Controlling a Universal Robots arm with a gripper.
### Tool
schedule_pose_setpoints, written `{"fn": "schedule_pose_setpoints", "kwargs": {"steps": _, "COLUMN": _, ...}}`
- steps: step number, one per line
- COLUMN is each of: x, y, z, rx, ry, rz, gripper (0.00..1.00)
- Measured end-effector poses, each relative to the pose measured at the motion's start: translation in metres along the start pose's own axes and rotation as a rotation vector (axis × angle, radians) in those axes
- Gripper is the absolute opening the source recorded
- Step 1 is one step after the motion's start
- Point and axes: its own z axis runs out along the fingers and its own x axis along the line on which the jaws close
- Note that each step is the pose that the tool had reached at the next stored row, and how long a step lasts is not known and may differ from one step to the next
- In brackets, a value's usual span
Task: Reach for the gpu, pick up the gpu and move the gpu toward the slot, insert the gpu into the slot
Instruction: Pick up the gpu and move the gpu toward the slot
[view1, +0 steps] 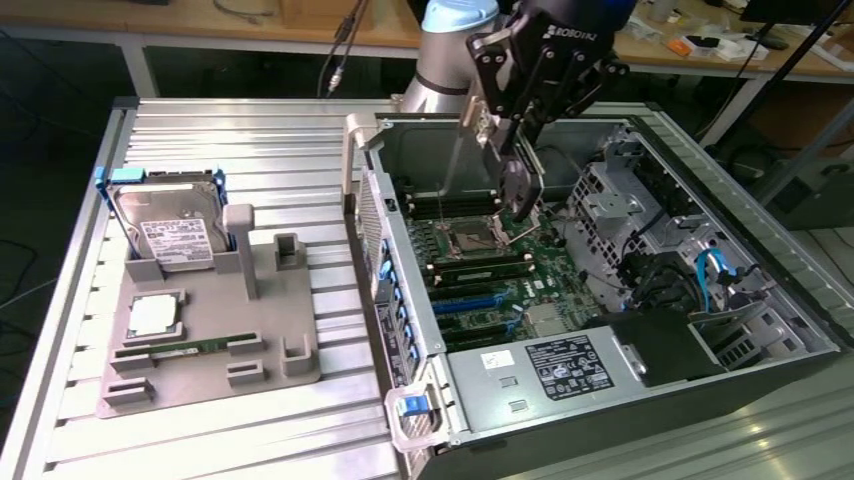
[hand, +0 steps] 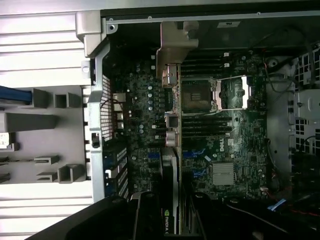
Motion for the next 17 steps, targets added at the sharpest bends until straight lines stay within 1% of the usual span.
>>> {"fn": "schedule_pose_setpoints", "kwargs": {"steps": 8, "x": -0.03, "y": 0.0011, "z": 0.0027, "rx": -0.0001, "ry": -0.0001, "rz": 0.0, "gripper": 0.27}}
{"fn": "schedule_pose_setpoints", "kwargs": {"steps": 15, "x": -0.062, "y": 0.0023, "z": 0.0071, "rx": 0.0, "ry": -0.0016, "rz": 0.0, "gripper": 0.27}}
{"fn": "schedule_pose_setpoints", "kwargs": {"steps": 16, "x": -0.065, "y": 0.0024, "z": 0.0075, "rx": -0.0003, "ry": -0.0019, "rz": 0.0, "gripper": 0.27}}
{"fn": "schedule_pose_setpoints", "kwargs": {"steps": 17, "x": -0.065, "y": 0.0024, "z": 0.0074, "rx": 0.0, "ry": -0.0018, "rz": 0.0, "gripper": 0.27}}
